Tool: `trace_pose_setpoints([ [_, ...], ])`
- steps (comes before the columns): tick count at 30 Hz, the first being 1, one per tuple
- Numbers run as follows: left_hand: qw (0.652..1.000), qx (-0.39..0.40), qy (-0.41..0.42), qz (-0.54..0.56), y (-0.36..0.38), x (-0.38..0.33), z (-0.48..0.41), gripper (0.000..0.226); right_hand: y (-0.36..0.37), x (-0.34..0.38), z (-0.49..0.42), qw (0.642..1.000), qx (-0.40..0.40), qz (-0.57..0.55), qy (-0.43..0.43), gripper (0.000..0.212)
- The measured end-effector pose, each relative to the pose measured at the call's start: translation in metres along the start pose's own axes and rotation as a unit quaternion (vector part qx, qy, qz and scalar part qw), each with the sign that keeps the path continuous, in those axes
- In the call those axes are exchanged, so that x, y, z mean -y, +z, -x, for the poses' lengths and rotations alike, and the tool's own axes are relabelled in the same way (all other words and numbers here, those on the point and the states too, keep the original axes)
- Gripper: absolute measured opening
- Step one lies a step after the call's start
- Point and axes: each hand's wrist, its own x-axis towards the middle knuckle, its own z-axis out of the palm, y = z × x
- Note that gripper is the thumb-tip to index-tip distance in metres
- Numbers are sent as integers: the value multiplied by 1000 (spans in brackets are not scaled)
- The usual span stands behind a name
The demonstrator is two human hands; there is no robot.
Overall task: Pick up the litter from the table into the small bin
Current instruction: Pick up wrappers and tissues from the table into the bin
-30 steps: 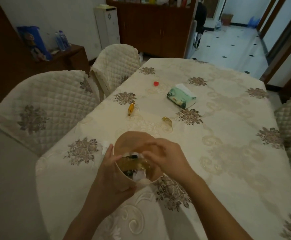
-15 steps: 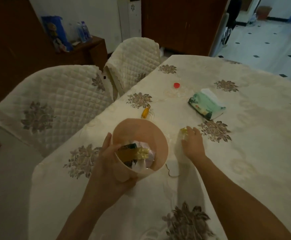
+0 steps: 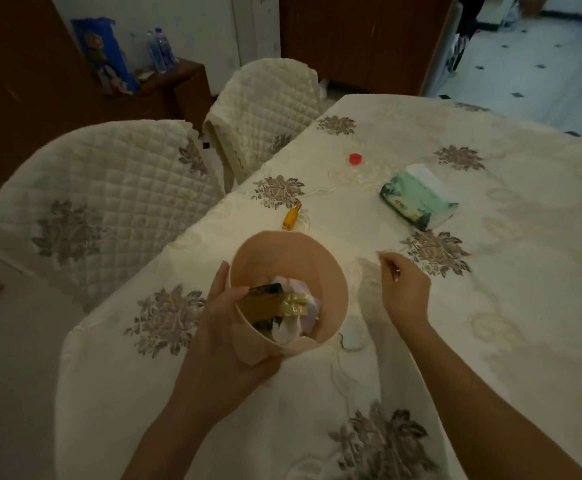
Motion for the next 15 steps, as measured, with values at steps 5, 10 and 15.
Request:
trace_pose_setpoints([
  [5,1000,8,10,23,-12,-7,23,83,-52,94,48,983,-12,-163,-85,16],
  [10,999,22,-1,33,-24,-17,52,85,-55,133,100,936,253,-91,-227,22],
  [15,1000,-8,-11,6,-47,-16,76,86,-37,88,90,991,118,-35,-43,27],
])
